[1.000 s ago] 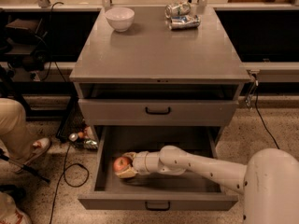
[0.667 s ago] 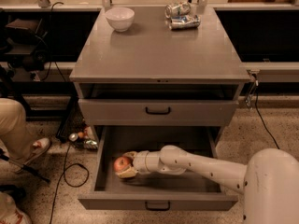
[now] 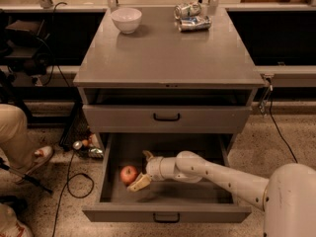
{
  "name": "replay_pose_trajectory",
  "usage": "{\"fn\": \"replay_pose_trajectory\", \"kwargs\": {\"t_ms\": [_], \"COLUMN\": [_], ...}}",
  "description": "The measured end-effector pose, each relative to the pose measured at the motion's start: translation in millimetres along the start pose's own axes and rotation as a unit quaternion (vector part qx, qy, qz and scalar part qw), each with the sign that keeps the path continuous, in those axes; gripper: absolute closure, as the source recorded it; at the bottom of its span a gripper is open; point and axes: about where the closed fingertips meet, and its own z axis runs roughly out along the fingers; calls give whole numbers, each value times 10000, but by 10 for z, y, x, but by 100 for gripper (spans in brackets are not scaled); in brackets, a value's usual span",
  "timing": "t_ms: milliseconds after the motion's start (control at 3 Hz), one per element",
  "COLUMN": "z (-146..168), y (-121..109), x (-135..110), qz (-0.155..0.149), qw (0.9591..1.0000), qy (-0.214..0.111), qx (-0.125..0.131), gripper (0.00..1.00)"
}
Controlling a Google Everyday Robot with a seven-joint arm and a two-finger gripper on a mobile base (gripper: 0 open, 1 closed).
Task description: Place apple into middle drawer
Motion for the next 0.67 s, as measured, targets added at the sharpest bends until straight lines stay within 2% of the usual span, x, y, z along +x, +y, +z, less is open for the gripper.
{"fn": "replay_pose_trajectory", "kwargs": {"t_ms": [333,667], "z": [-318,-854], "y": [-284,-638], "x": [-79,-124], "qz": [286,636], "qw": [9989,9953], "qy": [-354,-668], "qx": [97,310], "gripper": [0,0]}}
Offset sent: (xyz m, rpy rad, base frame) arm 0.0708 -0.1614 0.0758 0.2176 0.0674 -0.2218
